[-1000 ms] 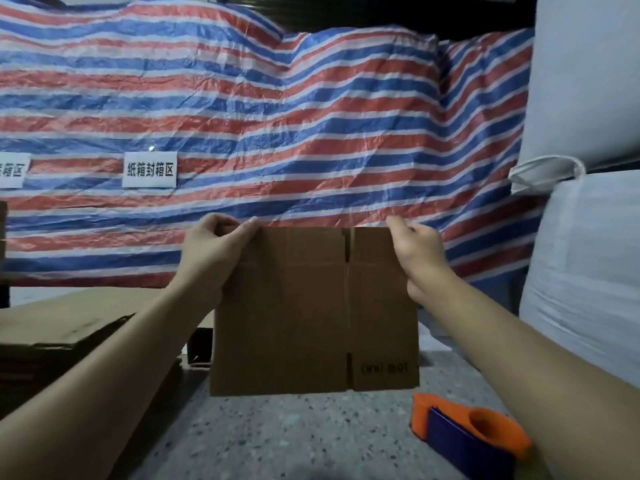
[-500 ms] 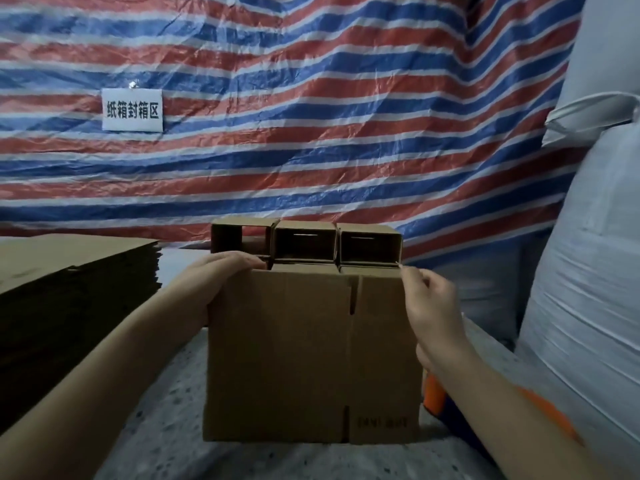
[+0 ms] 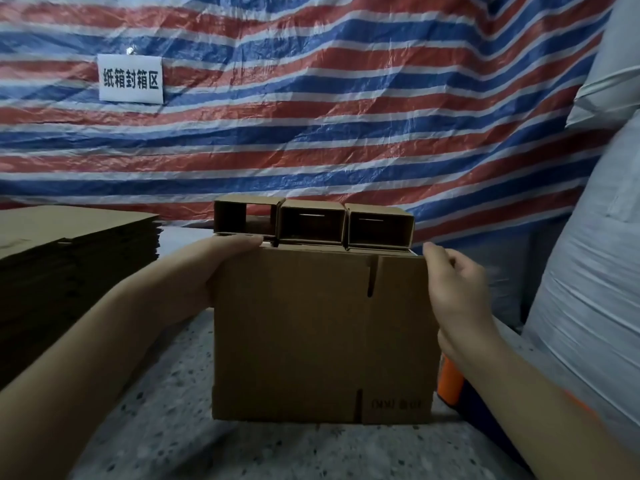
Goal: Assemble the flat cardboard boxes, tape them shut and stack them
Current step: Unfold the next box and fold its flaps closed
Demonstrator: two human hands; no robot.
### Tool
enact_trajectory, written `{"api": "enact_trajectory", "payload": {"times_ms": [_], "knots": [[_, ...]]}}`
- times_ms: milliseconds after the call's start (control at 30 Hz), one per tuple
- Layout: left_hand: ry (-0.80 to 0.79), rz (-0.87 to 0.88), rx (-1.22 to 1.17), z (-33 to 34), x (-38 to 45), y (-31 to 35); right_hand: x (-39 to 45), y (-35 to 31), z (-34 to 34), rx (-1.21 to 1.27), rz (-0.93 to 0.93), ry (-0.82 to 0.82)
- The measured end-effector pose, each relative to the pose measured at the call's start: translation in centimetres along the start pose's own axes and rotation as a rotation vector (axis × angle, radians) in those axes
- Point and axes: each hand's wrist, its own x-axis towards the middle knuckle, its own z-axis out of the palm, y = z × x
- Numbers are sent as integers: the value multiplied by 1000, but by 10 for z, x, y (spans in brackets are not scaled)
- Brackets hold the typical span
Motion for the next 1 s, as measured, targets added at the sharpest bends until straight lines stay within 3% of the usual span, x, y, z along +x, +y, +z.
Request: {"api": "enact_trajectory", "payload": {"times_ms": [133,267,433,533,667,767,900,1000], "knots": [[-64,-7,-24,-12,0,-6,5,5,-1,-28,105,0],[94,-115,-118,2,1,-3,0,8,5,46,199,-42],[30,13,-54,4,-2,-8,-3,6,5,77,174,-92],[41,35,-225,8,-7,-8,0,1,1,98,140,-195],[53,-84,-346,29,-12,11,1,-7,-3,133,46,-442],[44,-73,-383,33,-12,9,2,-7,-7,285,113,-587],[10,-60,-372,40,-11,3,3,6,-11,293,174,-622],[76,-31,-372,51,-11,-9,3,9,-10,288,140,-609]]}}
